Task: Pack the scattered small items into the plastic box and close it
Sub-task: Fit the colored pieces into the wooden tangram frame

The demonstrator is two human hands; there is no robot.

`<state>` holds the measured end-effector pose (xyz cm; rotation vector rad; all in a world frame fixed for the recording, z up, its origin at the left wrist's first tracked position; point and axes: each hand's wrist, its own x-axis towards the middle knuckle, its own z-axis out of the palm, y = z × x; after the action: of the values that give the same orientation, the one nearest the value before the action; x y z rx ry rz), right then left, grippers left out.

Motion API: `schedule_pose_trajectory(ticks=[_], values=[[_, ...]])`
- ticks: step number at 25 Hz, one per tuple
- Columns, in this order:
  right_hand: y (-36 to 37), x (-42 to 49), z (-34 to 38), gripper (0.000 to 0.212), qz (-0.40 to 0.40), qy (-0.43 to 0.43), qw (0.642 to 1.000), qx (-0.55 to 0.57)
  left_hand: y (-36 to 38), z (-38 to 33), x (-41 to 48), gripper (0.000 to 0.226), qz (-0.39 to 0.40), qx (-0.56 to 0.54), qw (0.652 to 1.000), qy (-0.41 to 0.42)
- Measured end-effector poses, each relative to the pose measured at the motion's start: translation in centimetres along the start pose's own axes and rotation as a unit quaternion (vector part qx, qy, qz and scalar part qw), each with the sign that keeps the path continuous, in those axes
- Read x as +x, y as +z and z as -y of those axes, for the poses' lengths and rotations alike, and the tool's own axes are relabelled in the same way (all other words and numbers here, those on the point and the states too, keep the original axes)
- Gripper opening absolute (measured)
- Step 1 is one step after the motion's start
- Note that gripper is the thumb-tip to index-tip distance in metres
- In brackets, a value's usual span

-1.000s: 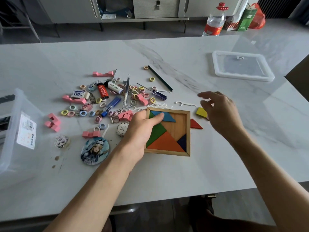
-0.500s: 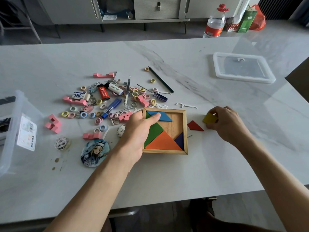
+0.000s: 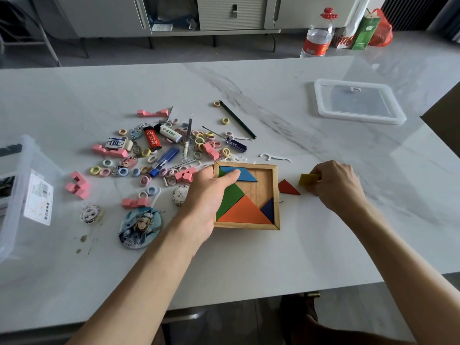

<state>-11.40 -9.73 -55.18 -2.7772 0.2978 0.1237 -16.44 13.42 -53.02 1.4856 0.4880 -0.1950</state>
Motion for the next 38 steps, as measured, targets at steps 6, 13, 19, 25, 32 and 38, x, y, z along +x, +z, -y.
schedule_pose_trajectory(ticks=[6, 13, 19, 25, 32, 38], values=[[0.1, -0.2, 0.4, 0.009, -0.011, -0.022, 0.995, 0.100, -0.2, 0.1, 0.2, 0.022, -0.006, -0.003, 1.000, -0.010], [-2.9, -3.1, 4.8, 0.015, 0.031, -0.131, 0.906, 0.401, -0.1, 0.2, 0.5, 0.022, -0.014, -0.008, 0.999, -0.036], [-2.1, -5.8, 6.9, 0.036, 0.078, -0.270, 0.927, 0.250, 0.3, 0.3, 0.0, 0.021, 0.037, -0.064, 0.995, -0.063], [-2.5, -5.2, 5.7, 0.015, 0.000, -0.266, 0.940, 0.213, 0.0, 0.0, 0.0, 0.034, 0.038, -0.101, 0.991, -0.084], [-1.7, -5.5, 5.8, 0.021, -0.010, -0.299, 0.945, 0.135, 0.2, 0.3, -0.1, 0.035, 0.066, -0.092, 0.991, -0.071], [-1.4, -5.6, 6.5, 0.008, -0.062, -0.300, 0.927, 0.218, 0.2, 0.1, -0.1, 0.042, 0.063, -0.105, 0.990, -0.071]])
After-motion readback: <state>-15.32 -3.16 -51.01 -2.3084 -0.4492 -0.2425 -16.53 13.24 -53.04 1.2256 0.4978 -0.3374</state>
